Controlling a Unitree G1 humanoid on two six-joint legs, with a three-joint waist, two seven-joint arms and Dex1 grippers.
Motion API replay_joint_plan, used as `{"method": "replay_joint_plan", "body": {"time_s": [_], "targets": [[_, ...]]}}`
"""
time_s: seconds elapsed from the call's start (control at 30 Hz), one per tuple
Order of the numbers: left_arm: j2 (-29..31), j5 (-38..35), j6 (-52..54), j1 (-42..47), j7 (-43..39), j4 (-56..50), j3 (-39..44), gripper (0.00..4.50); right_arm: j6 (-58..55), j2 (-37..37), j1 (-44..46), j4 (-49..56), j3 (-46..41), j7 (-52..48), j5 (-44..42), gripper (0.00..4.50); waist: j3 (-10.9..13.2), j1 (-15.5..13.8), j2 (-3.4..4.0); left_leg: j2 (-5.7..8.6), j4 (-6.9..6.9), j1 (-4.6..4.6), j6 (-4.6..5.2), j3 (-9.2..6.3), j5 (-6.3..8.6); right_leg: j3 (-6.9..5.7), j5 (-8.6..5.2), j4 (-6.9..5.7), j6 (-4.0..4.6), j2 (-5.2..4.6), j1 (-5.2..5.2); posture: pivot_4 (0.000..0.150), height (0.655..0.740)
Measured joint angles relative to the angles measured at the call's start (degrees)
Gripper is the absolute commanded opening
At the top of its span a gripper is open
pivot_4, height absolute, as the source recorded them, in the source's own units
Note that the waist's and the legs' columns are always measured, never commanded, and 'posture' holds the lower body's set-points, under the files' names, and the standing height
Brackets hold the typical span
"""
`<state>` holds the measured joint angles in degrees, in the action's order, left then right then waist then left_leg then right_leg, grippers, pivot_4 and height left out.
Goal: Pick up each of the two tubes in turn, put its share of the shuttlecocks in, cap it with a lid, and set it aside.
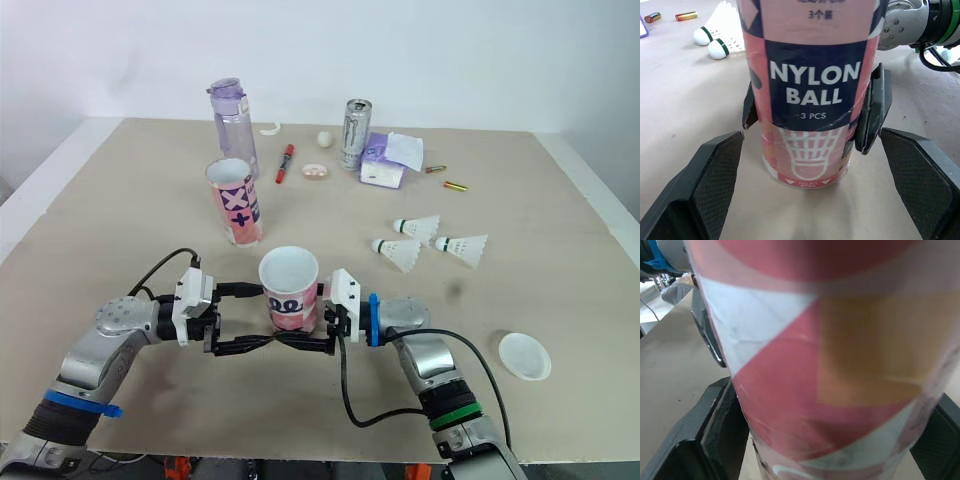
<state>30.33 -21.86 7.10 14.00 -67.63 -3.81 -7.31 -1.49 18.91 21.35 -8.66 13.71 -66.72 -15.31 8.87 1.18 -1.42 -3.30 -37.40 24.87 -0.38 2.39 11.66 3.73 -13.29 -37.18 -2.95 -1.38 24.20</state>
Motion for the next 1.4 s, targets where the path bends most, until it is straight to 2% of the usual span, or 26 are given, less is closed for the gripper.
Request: {"method": "replay_joint_plan", "body": {"time_s": [0.3, 0.33, 0.4, 0.67, 0.83, 0.93, 1.03, 1.13, 1.27, 1.4], "targets": [[0.0, 0.7, -0.5, -0.7, 0.8, -1.5, 0.0, 4.5, 2.1, -0.9, 1.0, -2.7, 1.5, -0.8, 1.2, 4.47, 0.0, 0.0, 0.0, -0.06, 0.0, -0.1, 0.0, 0.08, 0.0, 0.08, 0.01, -0.06, 0.04, 0.05, -0.02, 0.15, 0.74], [0.1, 0.7, -0.5, -0.8, 0.9, -1.6, 0.0, 4.5, 2.1, -0.9, 1.0, -2.8, 1.5, -0.9, 1.2, 4.06, 0.0, 0.0, 0.0, -0.06, 0.0, -0.11, 0.0, 0.1, 0.0, 0.1, 0.01, -0.07, 0.04, 0.05, -0.02, 0.15, 0.74], [0.1, 1.0, -0.5, -0.8, 1.0, -1.6, -0.1, 4.5, 2.1, -0.9, 1.1, -2.9, 1.5, -1.1, 1.2, 3.59, 0.0, 0.0, 0.0, -0.06, 0.0, -0.13, 0.0, 0.14, 0.0, 0.13, 0.01, -0.07, 0.04, 0.06, -0.02, 0.15, 0.74], [0.0, 1.4, -0.6, -0.9, 1.1, -1.6, -0.4, 4.5, 1.3, -0.5, 1.2, -2.1, 1.4, -0.6, 1.1, 3.59, 0.0, 0.0, 0.0, -0.08, 0.0, -0.2, 0.0, 0.33, 0.0, 0.28, 0.03, -0.09, 0.06, 0.05, -0.01, 0.15, 0.74], [-0.1, 1.6, -1.1, -0.8, 1.1, -1.7, -1.0, 4.5, -1.5, 2.7, -2.4, 4.6, 0.5, 0.8, 0.1, 3.59, 0.0, -0.1, 0.0, -0.07, 0.01, -0.18, -0.01, 0.42, 0.0, 0.36, 0.02, -0.09, 0.05, 0.03, 0.0, 0.15, 0.74], [-0.2, 1.6, -1.2, -0.8, 1.1, -1.9, -1.4, 4.5, -5.1, 5.5, -5.9, 11.5, -3.4, 3.4, -2.2, 3.59, 0.0, -0.1, 0.0, -0.04, 0.01, -0.17, -0.03, 0.46, 0.02, 0.39, 0.02, -0.08, 0.04, -0.02, 0.01, 0.15, 0.74], [-0.5, 1.5, -1.1, -0.6, 1.0, -2.9, -2.2, 4.5, -12.0, 8.4, -11.7, 22.6, -12.1, 10.2, -7.4, 3.59, 0.0, -0.1, -0.01, -0.04, 0.01, -0.17, -0.06, 0.47, 0.03, 0.41, 0.01, -0.08, 0.01, -0.02, 0.01, 0.15, 0.74], [-0.7, 1.5, -1.0, -0.6, 1.0, -3.7, -3.1, 4.5, -17.1, 10.0, -14.9, 29.0, -20.4, 17.0, -11.1, 3.59, 0.0, 0.0, -0.01, -0.05, 0.01, -0.22, -0.06, 0.47, 0.03, 0.41, -0.01, -0.08, -0.03, -0.01, -0.01, 0.15, 0.74], [-1.5, 1.5, -1.0, -0.5, 1.0, -3.7, -3.9, 4.5, -20.2, 11.0, -17.1, 29.4, -32.4, 25.8, -13.1, 3.59, 0.0, 0.0, -0.01, -0.03, -0.02, -0.25, -0.05, 0.51, 0.03, 0.46, 0.08, -0.08, -0.03, -0.02, -0.01, 0.15, 0.74], [-1.9, 1.6, -1.1, -0.3, 1.0, -3.5, -4.0, 4.5, -19.0, 12.2, -17.6, 20.9, -44.3, 32.8, -12.8, 3.59, 0.0, 0.0, -0.02, -0.01, -0.05, -0.26, -0.05, 0.54, 0.02, 0.51, 0.08, -0.06, -0.05, -0.02, -0.05, 0.15, 0.74]]}}
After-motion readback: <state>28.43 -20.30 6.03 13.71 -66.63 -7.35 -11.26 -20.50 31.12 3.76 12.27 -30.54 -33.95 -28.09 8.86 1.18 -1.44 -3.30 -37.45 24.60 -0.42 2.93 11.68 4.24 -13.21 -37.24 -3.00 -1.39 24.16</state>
